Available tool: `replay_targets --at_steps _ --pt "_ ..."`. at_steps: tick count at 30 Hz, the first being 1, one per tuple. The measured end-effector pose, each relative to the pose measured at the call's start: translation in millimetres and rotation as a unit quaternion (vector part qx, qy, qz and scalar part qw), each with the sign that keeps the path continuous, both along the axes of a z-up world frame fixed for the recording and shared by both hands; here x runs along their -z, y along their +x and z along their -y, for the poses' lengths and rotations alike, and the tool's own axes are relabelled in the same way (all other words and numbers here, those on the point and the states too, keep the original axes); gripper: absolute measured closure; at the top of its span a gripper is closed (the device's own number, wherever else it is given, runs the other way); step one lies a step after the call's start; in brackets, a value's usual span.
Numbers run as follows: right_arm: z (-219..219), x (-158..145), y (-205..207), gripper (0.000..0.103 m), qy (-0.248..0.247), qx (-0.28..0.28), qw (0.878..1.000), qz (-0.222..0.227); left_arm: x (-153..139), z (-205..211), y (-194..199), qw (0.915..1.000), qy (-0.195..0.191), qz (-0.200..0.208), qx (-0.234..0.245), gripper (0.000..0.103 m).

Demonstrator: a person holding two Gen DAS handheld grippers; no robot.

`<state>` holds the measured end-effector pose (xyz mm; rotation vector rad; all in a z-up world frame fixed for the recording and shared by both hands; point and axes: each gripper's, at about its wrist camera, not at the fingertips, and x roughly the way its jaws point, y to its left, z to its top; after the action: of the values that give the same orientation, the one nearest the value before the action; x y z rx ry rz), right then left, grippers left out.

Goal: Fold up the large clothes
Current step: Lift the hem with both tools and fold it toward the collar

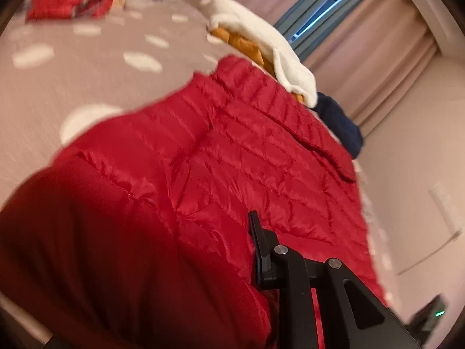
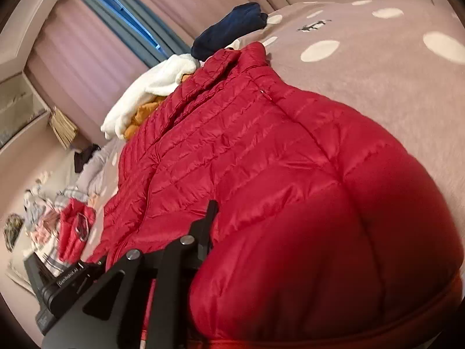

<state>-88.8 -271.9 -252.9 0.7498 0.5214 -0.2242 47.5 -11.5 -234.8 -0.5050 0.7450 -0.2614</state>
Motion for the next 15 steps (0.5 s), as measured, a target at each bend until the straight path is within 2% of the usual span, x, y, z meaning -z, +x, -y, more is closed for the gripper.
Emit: replay_targets --at_steps 3,6,9,11,15 --pt "-3.4 -14.9 -4.1 0.091 -0.019 0.003 1.000 0.001 -24.1 7.7 -14.5 0.9967 0.059 0.055 -0.011 0.085" --pt "-2.7 -41.0 -8.9 0.091 -0.027 0.006 0.999 0.043 -52.7 10.2 -29.9 0.9889 0.093 0.116 -0.008 0.086" --pt "2.2 -74.4 -19.6 0.091 -0.036 0.002 0.995 0.093 -70.9 7.0 -37.0 0.9861 0.084 0.143 -0.003 0.086" --pt "1.5 -87.1 -23.4 0.091 -0.045 0.000 0.994 0.099 -78.2 3.6 -38.2 0.9866 0.072 0.147 -0.007 0.086" --pt "-4.6 -103.9 -31.4 0.091 -0.070 -0.003 0.992 0.101 -88.5 5.9 -31.3 0.9870 0.076 0.140 -0.017 0.086"
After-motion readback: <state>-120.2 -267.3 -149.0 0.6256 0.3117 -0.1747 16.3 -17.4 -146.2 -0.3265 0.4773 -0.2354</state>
